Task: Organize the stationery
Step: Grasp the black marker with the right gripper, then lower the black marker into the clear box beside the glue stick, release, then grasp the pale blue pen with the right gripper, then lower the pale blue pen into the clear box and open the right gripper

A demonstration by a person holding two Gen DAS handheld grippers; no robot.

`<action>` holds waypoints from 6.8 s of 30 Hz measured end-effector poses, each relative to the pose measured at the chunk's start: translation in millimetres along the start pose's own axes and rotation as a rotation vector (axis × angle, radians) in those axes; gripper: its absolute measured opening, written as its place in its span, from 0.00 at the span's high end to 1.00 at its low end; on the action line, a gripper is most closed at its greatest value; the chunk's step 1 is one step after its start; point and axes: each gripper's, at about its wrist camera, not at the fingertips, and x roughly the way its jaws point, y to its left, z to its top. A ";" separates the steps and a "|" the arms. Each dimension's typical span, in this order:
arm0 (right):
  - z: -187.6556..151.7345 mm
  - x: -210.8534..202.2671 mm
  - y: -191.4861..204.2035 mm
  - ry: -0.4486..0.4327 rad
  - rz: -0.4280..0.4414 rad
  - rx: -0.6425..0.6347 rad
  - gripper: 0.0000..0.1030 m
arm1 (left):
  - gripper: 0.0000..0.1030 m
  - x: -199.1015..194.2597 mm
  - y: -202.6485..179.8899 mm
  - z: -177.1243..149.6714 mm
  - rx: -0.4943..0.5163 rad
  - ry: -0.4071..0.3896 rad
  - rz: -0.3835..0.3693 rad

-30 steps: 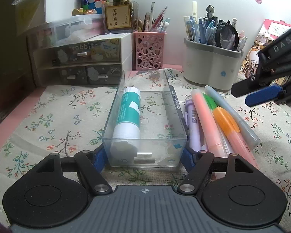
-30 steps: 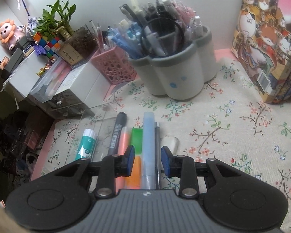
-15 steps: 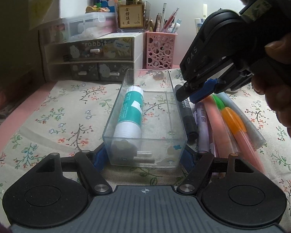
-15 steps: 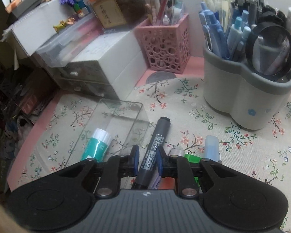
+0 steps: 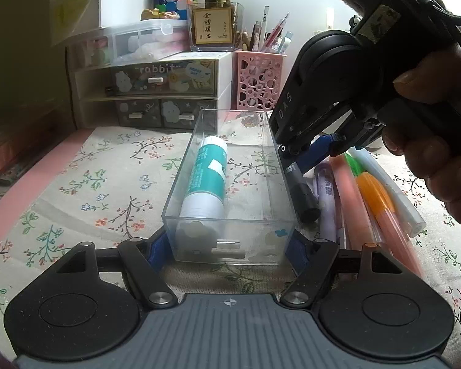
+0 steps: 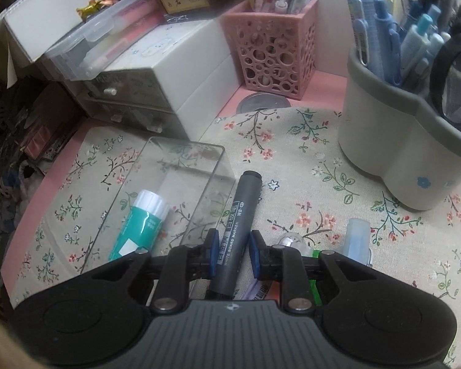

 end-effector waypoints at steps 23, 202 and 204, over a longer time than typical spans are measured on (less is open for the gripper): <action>-53.8 -81.7 -36.4 -0.273 0.199 0.368 0.91 | 0.30 1.6 -1.4 0.8 0.009 0.002 -0.005; -68.8 -81.1 -62.7 -0.218 0.153 0.441 0.90 | 0.29 3.7 -10.6 1.2 0.034 0.001 -0.024; -71.7 -80.7 -63.9 -0.220 0.152 0.461 0.90 | 0.29 3.7 -10.6 1.2 0.034 0.001 -0.024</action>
